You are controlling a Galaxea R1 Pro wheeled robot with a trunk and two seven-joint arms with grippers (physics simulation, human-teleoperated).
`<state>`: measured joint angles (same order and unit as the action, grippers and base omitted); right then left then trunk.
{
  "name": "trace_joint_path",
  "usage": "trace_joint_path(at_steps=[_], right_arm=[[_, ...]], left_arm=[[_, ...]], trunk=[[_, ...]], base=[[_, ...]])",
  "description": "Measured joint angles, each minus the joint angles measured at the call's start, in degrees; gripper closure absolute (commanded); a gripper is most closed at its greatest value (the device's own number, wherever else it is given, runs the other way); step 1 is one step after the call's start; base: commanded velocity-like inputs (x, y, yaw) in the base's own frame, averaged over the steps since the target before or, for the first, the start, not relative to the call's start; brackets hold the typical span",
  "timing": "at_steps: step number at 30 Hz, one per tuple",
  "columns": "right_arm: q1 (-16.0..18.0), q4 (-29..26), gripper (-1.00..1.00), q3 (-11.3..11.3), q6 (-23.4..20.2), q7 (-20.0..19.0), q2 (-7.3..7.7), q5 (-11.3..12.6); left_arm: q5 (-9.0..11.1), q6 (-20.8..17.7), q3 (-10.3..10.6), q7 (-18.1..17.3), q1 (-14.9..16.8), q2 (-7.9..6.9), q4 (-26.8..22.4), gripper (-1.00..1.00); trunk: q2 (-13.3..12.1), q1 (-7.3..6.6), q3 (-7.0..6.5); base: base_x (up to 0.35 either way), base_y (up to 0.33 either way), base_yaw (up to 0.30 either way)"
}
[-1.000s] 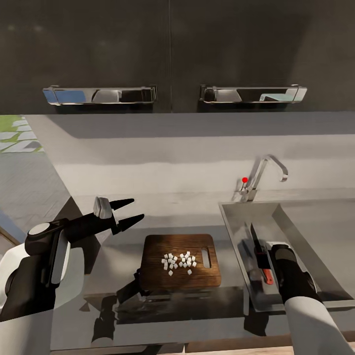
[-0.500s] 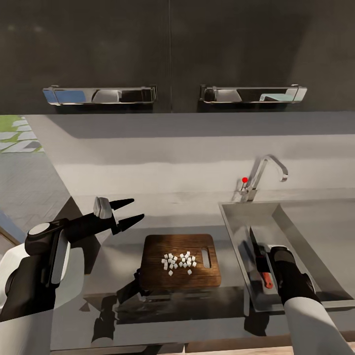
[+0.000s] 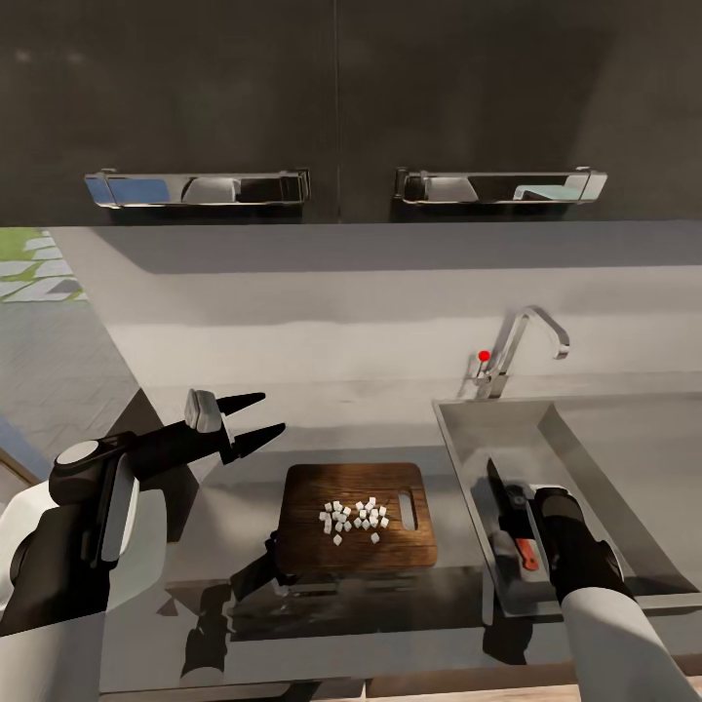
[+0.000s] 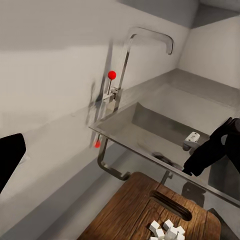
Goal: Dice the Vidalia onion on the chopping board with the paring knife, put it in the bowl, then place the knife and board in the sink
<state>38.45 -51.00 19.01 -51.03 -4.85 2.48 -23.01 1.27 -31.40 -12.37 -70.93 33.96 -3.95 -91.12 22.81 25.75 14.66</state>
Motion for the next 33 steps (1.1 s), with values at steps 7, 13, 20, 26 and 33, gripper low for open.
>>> trace_joint_path(at_steps=[7,13,20,26,33], right_arm=[[0.0,-0.48,-1.0,0.08,1.63,0.0,0.0,0.02],[0.01,-8.75,-1.0,-0.04,2.84,0.0,-0.01,-0.01],[0.01,-18.8,-1.0,0.01,2.82,-0.17,-0.01,-0.02],[-0.01,-26.09,-1.0,-0.05,2.85,-0.37,-0.01,0.04],[-0.01,-32.31,-1.0,-0.05,2.84,-0.37,-0.08,2.55]], left_arm=[[0.0,0.0,0.04,0.0,0.0,0.0,-0.01,-1.0],[0.0,0.07,0.09,0.0,0.0,0.0,-0.01,-1.0],[0.0,0.09,0.17,0.1,0.0,0.08,0.03,-1.0],[0.0,0.09,0.18,0.17,0.0,0.09,0.01,-1.0],[-0.01,0.09,0.18,0.28,0.0,0.09,0.03,-1.0]], trunk=[[0.0,0.0,0.0],[0.01,0.0,0.0],[0.01,0.0,0.0],[-0.01,0.02,-0.01],[-0.01,0.02,-0.01]], base=[[0.0,0.0,0.0],[0.0,0.0,0.0],[-0.003,0.002,0.0],[-0.156,0.151,0.0],[-0.214,0.247,0.0]])
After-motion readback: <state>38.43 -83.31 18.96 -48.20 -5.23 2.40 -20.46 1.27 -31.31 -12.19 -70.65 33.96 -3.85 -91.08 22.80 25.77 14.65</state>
